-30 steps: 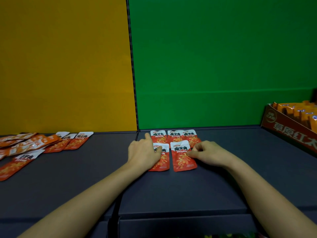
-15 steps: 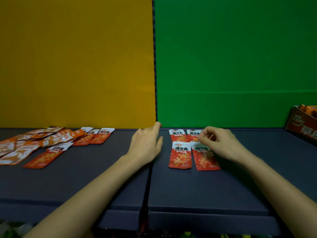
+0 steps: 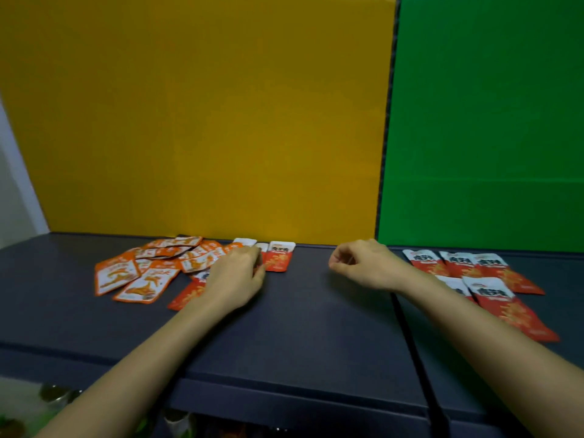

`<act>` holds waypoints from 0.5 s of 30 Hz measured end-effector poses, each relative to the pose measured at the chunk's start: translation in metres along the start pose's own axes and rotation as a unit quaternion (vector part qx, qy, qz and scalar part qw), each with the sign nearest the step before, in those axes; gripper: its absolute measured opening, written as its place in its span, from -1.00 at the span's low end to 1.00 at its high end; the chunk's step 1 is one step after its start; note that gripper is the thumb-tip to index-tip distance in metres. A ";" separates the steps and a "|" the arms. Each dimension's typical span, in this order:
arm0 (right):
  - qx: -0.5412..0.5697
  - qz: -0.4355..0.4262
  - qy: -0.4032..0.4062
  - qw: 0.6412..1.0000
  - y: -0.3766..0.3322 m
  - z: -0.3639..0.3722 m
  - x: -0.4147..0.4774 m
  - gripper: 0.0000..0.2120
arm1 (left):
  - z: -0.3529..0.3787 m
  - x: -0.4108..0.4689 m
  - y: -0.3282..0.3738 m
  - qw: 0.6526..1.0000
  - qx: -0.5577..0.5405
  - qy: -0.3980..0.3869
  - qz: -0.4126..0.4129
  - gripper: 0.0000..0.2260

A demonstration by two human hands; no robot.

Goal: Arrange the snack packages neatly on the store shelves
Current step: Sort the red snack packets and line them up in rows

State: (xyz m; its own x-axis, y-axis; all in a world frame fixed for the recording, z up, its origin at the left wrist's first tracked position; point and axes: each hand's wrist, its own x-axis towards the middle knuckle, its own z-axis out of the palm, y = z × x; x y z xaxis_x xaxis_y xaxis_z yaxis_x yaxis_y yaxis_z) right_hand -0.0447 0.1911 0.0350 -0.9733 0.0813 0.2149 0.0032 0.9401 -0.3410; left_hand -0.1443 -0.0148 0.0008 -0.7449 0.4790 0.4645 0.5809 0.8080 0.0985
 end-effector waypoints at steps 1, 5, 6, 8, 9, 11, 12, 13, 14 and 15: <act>-0.003 0.007 -0.007 1.000 -0.008 0.007 0.008 -0.81 | 0.001 0.001 -0.013 1.000 0.008 -0.002 0.004 -0.80; -0.014 0.054 -0.015 0.998 -0.036 0.032 0.037 -0.78 | 0.003 0.008 -0.055 1.000 0.022 0.020 0.007 -0.78; -0.015 0.067 -0.015 0.998 -0.041 0.038 0.044 -0.76 | 0.002 0.010 -0.064 0.999 0.026 0.022 0.006 -0.77; -0.018 0.096 -0.013 0.995 -0.049 0.049 0.056 -0.73 | 0.005 0.018 -0.078 1.000 0.022 0.019 0.004 -0.76; -0.018 0.112 -0.010 0.993 -0.052 0.055 0.062 -0.71 | 0.006 0.022 -0.084 1.000 0.013 0.016 0.009 -0.75; -0.011 0.144 0.001 0.989 -0.056 0.066 0.072 -0.69 | 0.011 0.030 -0.088 0.999 -0.018 0.014 0.044 -0.74; -0.006 0.160 0.010 0.987 -0.058 0.070 0.076 -0.69 | 0.014 0.033 -0.086 0.997 -0.033 0.008 0.074 -0.74; -0.001 0.173 0.019 0.985 -0.060 0.074 0.079 -0.68 | 0.017 0.035 -0.083 0.993 -0.042 -0.003 0.109 -0.74; 0.001 0.185 0.028 0.982 -0.061 0.077 0.082 -0.67 | 0.021 0.038 -0.079 0.989 -0.042 -0.017 0.142 -0.73; 0.002 0.194 0.036 0.980 -0.062 0.080 0.085 -0.65 | 0.025 0.040 -0.077 0.986 -0.033 -0.029 0.164 -0.72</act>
State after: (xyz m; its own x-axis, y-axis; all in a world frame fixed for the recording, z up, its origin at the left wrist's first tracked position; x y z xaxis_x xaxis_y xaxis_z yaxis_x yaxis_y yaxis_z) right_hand -0.1462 0.1134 0.0014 -0.8803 0.4555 0.1325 0.3686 0.8326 -0.4134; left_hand -0.2264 -0.0494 -0.0100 -0.5302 0.7311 0.4293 0.8119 0.5837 0.0087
